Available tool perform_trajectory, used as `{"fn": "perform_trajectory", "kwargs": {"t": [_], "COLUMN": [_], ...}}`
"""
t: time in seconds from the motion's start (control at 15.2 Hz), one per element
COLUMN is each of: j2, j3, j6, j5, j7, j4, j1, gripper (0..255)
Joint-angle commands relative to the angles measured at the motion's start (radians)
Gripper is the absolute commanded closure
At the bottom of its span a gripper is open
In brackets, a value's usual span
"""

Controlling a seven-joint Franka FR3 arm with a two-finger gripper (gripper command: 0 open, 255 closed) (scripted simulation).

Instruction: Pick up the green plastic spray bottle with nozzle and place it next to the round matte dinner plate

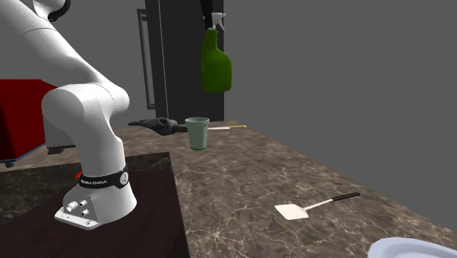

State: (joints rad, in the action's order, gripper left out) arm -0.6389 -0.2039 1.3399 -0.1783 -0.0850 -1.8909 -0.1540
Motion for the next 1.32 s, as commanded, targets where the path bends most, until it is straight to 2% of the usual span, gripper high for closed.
{"fn": "perform_trajectory", "kwargs": {"t": [0.0,0.66,1.25], "j2": [-0.005,0.018,0.132], "j3": [0.031,0.220,0.385], "j6": [0.013,0.118,0.223], "j5": [0.017,0.119,0.188], "j7": [0.041,0.277,0.479], "j4": [-0.023,-0.128,-0.127], "j1": [0.006,0.055,0.101], "gripper": [255,255,255]}}
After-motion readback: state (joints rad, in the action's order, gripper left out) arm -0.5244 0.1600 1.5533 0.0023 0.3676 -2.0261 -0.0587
